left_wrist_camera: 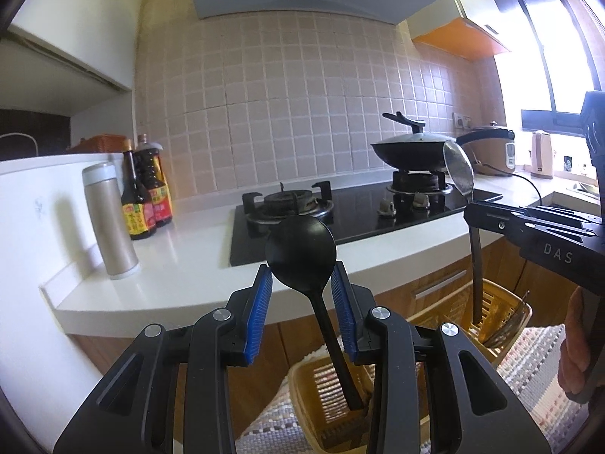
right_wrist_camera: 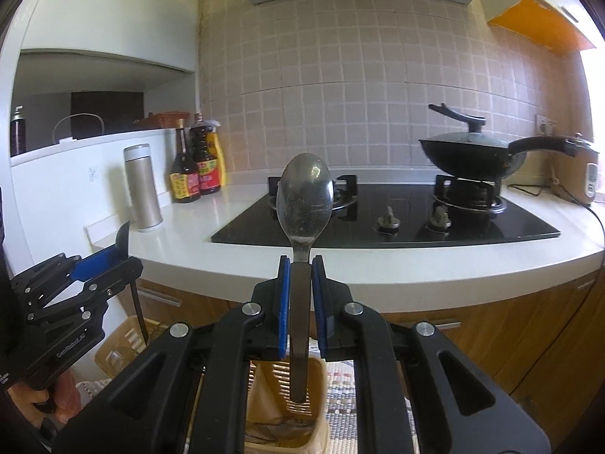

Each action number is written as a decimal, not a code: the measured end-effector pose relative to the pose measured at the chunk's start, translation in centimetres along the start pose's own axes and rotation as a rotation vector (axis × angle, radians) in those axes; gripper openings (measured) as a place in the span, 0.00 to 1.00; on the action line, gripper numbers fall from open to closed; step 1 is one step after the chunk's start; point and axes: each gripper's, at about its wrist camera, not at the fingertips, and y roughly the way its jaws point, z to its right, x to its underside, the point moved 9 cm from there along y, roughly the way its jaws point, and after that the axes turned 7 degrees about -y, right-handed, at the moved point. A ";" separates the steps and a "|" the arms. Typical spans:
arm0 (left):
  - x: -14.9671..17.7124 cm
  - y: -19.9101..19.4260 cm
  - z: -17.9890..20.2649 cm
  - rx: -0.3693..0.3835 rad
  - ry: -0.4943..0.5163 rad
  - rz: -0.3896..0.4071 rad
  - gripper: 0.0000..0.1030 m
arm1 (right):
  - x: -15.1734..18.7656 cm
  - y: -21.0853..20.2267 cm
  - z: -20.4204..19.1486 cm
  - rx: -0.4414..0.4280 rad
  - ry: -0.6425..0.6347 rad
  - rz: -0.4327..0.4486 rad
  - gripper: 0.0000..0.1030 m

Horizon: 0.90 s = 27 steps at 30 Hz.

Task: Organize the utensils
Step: 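Lower the clear spoon and black spoon into the yellow caddy and release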

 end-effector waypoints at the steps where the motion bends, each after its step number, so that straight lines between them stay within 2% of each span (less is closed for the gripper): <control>1: 0.0 0.0 0.1 0.007 -0.002 -0.002 0.31 | 0.2 -0.1 0.1 -0.002 0.007 -0.004 0.10; 4: 0.4 -0.3 0.0 0.026 -0.012 -0.006 0.34 | 1.0 -0.3 0.2 -0.041 0.046 -0.030 0.10; 6: 0.6 -0.5 0.1 0.049 -0.017 -0.016 0.43 | 1.4 -0.6 0.4 -0.058 0.068 -0.042 0.11; 9: 0.7 -1.2 0.1 0.054 -0.010 -0.029 0.43 | 1.6 -1.5 0.7 -0.077 0.101 -0.047 0.20; 13: 0.3 -2.7 -0.2 0.067 -0.026 -0.029 0.45 | 1.3 -3.6 0.7 -0.073 0.088 -0.033 0.37; 15: -0.1 -3.7 -0.5 0.083 -0.046 -0.029 0.47 | 1.1 -4.7 0.6 -0.074 0.086 -0.026 0.41; 21: -1.9 -7.4 -1.1 0.094 -0.074 -0.002 0.47 | 0.2 -8.0 -0.3 -0.064 0.059 -0.019 0.41; 27: -3.3 -11.7 -0.9 0.071 -0.048 0.029 0.50 | -0.9 -11.4 -1.5 -0.040 0.026 -0.028 0.41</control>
